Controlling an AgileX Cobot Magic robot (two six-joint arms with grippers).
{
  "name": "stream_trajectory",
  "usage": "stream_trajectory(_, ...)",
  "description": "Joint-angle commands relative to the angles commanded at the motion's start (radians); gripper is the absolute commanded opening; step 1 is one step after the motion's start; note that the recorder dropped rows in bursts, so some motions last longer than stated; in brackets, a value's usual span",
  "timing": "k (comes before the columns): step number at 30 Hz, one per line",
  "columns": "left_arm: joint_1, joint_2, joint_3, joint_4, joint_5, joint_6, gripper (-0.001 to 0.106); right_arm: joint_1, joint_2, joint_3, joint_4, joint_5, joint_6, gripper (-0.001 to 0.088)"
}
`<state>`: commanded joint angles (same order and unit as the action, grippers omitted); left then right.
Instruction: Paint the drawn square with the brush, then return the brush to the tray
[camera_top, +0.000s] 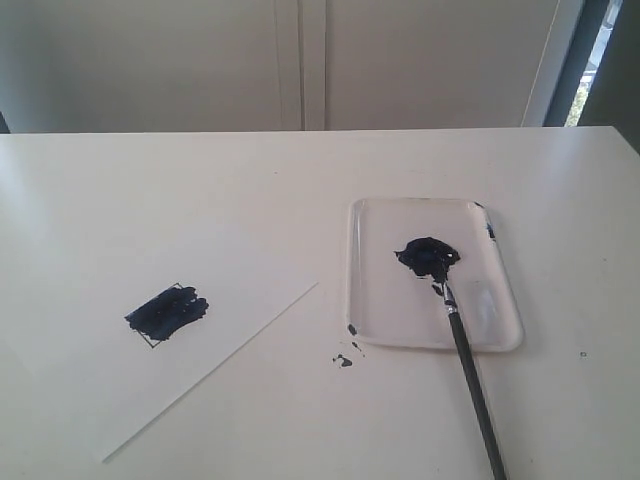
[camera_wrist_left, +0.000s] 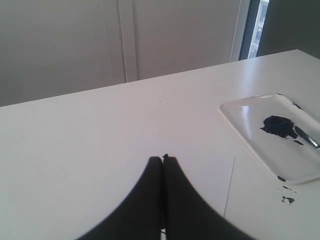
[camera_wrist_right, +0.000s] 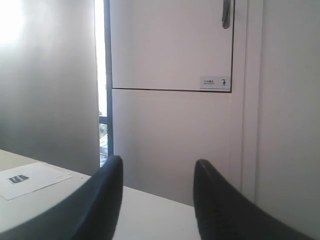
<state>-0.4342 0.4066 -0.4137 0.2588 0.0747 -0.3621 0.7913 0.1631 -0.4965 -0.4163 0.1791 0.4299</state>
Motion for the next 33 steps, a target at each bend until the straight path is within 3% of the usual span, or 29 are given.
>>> stream_trajectory(5, 0.176, -0.01, 0.0, 0.0, 0.0, 0.0, 0.0, -0.115, -0.042, 0.023, 0.0, -0.022, 0.0, 0.0427)
stream_trajectory(9, 0.326, -0.093, 0.037, 0.0, -0.002, 0.0, 0.0, -0.279, -0.076, 0.086, 0.0, -0.029, 0.0, 0.0427)
stream_trajectory(12, 0.431, -0.242, 0.129, 0.0, 0.0, 0.0, 0.0, -0.412, -0.137, 0.198, 0.0, -0.027, 0.0, 0.0427)
stream_trajectory(16, 0.506, -0.342, 0.203, 0.0, 0.002, 0.0, 0.0, -0.463, -0.163, 0.355, 0.0, -0.028, 0.0, 0.0427)
stream_trajectory(19, 0.533, -0.407, 0.243, 0.0, 0.004, 0.0, 0.0, -0.497, -0.163, 0.496, 0.0, -0.019, 0.0, 0.0427)
stream_trajectory(20, 0.533, -0.407, 0.257, 0.0, 0.0, 0.0, 0.0, -0.51, -0.163, 0.496, 0.0, -0.006, 0.0, 0.0427)
stream_trajectory(22, 0.533, -0.407, 0.267, 0.0, 0.006, 0.0, 0.0, -0.549, -0.163, 0.496, 0.015, 0.188, 0.0, 0.0427)
stream_trajectory(28, 0.533, -0.407, 0.298, 0.0, 0.006, 0.0, 0.0, -0.712, -0.163, 0.496, 0.017, 0.181, 0.0, 0.0427)
stream_trajectory(33, 0.533, -0.407, 0.298, 0.0, 0.003, 0.0, 0.0, -0.724, -0.163, 0.496, 0.017, 0.181, 0.0, 0.0427)
